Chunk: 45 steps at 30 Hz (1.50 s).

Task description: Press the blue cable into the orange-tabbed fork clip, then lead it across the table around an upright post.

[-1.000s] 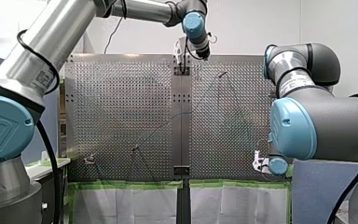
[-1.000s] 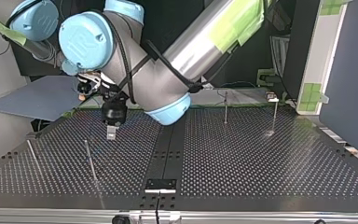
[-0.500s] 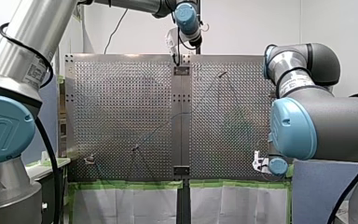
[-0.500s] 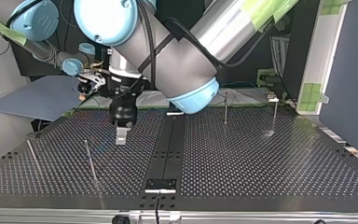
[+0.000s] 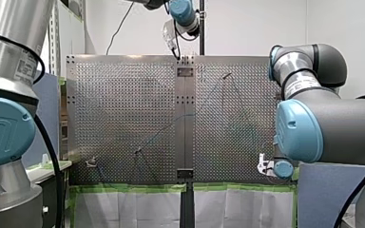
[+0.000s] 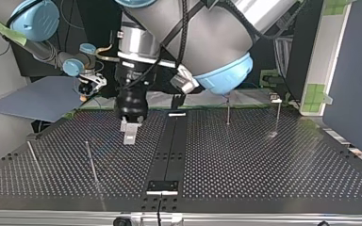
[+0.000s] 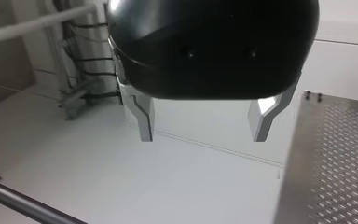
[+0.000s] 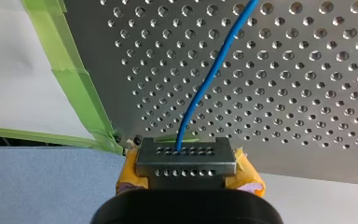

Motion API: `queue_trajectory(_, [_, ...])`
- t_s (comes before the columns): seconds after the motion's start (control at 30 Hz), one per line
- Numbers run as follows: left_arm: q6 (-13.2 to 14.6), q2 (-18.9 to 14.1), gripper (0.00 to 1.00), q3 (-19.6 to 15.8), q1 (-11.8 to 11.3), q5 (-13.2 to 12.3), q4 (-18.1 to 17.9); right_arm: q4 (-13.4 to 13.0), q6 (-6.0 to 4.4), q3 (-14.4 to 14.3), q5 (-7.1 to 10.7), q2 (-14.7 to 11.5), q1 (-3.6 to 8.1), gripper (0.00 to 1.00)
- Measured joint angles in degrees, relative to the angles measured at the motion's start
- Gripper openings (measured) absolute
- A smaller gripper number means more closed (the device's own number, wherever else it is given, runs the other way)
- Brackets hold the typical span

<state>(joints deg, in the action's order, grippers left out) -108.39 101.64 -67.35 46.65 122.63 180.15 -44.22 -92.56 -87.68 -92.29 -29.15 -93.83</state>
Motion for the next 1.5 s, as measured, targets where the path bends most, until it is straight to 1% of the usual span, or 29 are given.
queue_trajectory(0.37, [-0.1, -6.4, 1.0, -6.4, 0.2, 0.0, -6.4, 0.0, 0.0, 0.0, 0.1, 0.0, 0.0, 0.0])
queue_trajectory(0.57, [-1.6, -9.4, 1.0, -9.4, -0.2, -0.5, -9.4, 0.0, 0.07, 0.0, 0.16, 0.0, -0.05, 0.0])
queue_trajectory(0.7, [-2.9, -11.7, 1.0, -11.7, -0.6, -2.1, -11.7, 0.0, 0.09, 0.0, 0.17, 0.0, -0.13, 0.0])
queue_trajectory(0.83, [-4.5, -13.1, 1.0, -13.9, -0.8, -2.9, -13.9, 0.0, 0.09, 0.0, 0.2, 0.0, -0.22, 0.0])
queue_trajectory(0.97, [-5.5, -12.9, 1.0, -16.2, -1.0, -3.1, -16.1, 0.0, 0.09, 0.0, 0.25, 0.0, -0.3, 0.0])
queue_trajectory(1.17, [-7.4, -10.3, 1.0, -19.5, -1.5, -3.1, -19.5, 0.0, 0.09, 0.0, 0.26, 0.0, -0.34, 0.0])
queue_trajectory(1.33, [-9.7, -7.4, 1.0, -22.7, -1.8, -3.2, -22.7, -0.1, 0.13, 0.0, 0.26, 0.0, -0.41, 0.0])
queue_trajectory(1.4, [-10.2, -6.7, 1.0, -23.9, -2.0, -3.2, -23.6, -0.1, 0.15, 0.0, 0.26, 0.0, -0.42, 0.0])
queue_trajectory(1.5, [-10.4, -6.3, 1.0, -25.6, -2.4, -3.1, -24.0, -0.1, 0.16, 0.0, 0.27, 0.0, -0.43, 0.0])
